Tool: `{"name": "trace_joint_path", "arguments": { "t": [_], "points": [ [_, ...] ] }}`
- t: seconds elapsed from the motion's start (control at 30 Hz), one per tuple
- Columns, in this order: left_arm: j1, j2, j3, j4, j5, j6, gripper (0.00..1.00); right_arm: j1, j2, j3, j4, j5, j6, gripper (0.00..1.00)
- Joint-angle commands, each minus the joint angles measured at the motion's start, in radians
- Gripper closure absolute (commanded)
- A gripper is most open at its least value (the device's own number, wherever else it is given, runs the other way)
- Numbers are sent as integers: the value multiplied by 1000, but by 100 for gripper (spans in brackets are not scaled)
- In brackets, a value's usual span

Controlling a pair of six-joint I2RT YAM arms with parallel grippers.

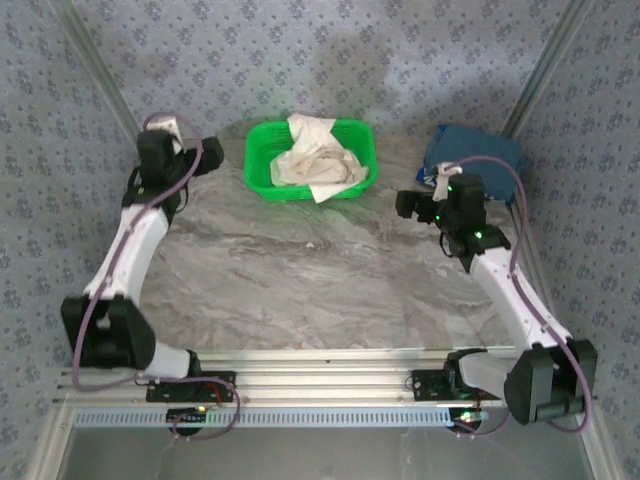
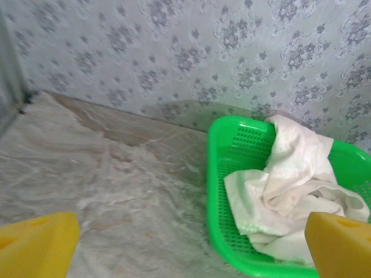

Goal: Fold and stack the t-shirts

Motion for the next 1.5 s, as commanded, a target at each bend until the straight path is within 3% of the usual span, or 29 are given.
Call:
{"name": "trace_joint_path", "arguments": {
  "t": [0.0,0.2,0.3,0.47,0.63,0.73,0.87,1.2,1.47],
  "points": [
    [-17,168,122,-264,121,-107,2,45,96,125,-190,-117,49,0],
    [-64,469,403,-392,182,-148,17,127,280,332,-222,-223,88,0],
    [-63,553,455,-379,156,-193,23,155,372,426,-234,-311,137,0],
    [-69,650,540,-418,120,-209,31,217,498,574,-282,-335,161,0],
    [-77,701,556,-447,121,-197,54,252,629,743,-379,-286,176,0],
    [-82,693,525,-435,170,-180,78,261,701,829,-426,-224,193,0],
    [-97,647,476,-452,156,-157,97,273,805,960,-499,-138,173,0],
    [-192,381,148,-416,123,-234,100,306,1101,1325,-699,34,120,0],
    [-274,149,-121,-319,126,-419,100,322,1188,1300,-685,109,143,0]
  ]
}}
